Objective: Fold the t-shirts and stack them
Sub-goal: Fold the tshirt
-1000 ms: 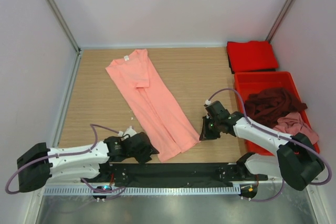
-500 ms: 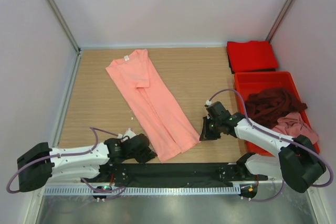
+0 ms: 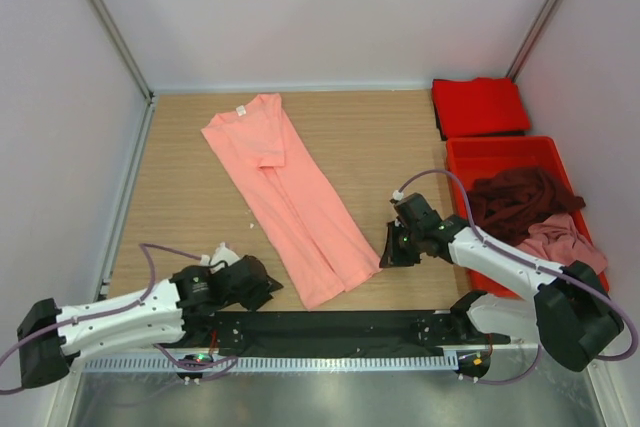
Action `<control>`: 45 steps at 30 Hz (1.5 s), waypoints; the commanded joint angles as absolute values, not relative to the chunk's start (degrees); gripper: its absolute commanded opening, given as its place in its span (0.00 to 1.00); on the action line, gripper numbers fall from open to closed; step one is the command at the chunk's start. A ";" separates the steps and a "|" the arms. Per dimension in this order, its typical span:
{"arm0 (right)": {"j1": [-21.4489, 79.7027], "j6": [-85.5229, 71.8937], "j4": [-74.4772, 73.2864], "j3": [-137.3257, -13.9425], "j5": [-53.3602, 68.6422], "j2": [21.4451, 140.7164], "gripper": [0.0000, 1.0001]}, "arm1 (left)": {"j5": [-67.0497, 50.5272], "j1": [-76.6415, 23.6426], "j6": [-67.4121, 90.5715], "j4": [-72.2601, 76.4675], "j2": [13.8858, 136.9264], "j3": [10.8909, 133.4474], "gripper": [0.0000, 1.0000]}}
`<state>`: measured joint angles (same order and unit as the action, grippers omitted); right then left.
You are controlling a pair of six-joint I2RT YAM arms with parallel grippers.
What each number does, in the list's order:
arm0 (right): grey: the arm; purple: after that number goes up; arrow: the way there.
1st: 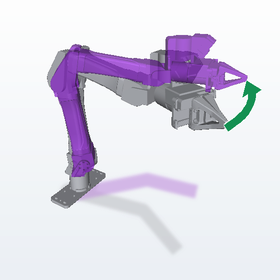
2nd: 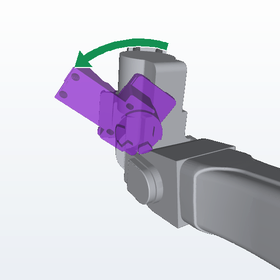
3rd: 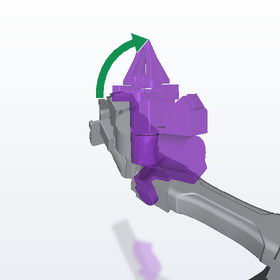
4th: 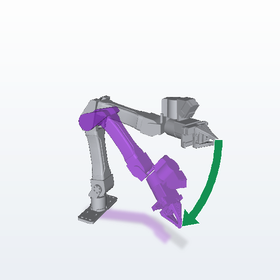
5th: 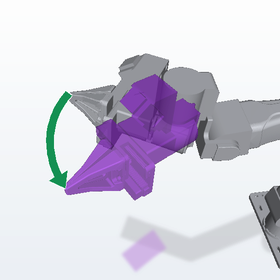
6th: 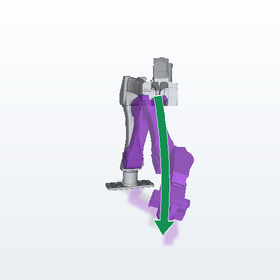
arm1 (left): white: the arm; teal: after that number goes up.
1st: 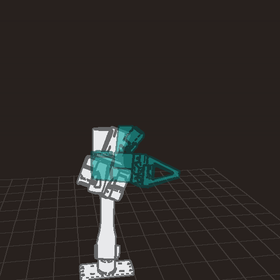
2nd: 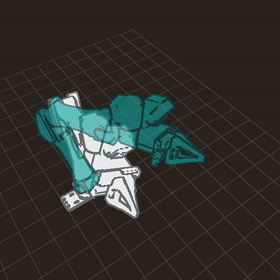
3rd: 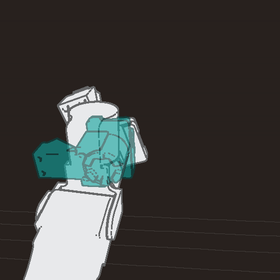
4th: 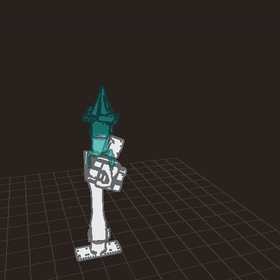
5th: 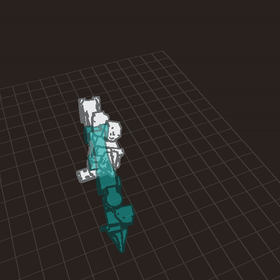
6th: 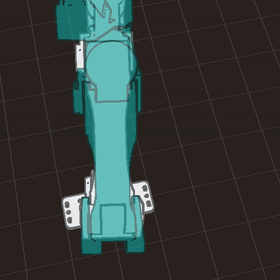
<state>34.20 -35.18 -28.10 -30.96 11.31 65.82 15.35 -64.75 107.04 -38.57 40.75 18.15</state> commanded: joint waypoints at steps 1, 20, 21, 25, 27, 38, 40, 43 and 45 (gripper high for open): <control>34.54 -35.95 -28.04 -31.64 12.22 64.07 0.01 | 21.28 -60.83 105.04 -43.34 35.61 19.87 0.45; 34.63 -35.60 -27.95 -31.20 11.60 64.16 0.01 | 8.44 -38.76 76.29 -31.92 68.29 35.78 0.45; 34.63 -35.51 -27.86 -31.11 11.51 63.99 0.01 | 8.26 -38.59 75.94 -31.03 68.90 35.51 0.45; 34.63 -35.42 -27.95 -31.03 11.42 63.90 0.01 | 8.44 -37.89 75.76 -27.88 69.26 34.02 0.46; 34.54 -35.42 -27.69 -30.94 11.43 63.90 0.01 | 7.39 -37.27 75.67 -26.29 69.17 32.79 0.45; 34.63 -35.51 -27.69 -31.38 11.34 64.25 0.01 | 6.42 -36.65 75.32 -25.13 74.96 33.31 0.37; 34.63 -35.42 -27.77 -31.38 11.42 64.34 0.01 | 6.68 -36.48 75.06 -27.75 76.20 34.36 0.20; 34.63 -35.51 -28.39 -31.46 10.99 63.99 0.01 | 7.47 -36.47 75.06 -32.41 77.26 35.24 0.04; 34.63 -35.33 -29.00 -31.46 10.46 63.55 0.01 | 7.56 -36.47 75.32 -33.92 76.47 34.54 0.00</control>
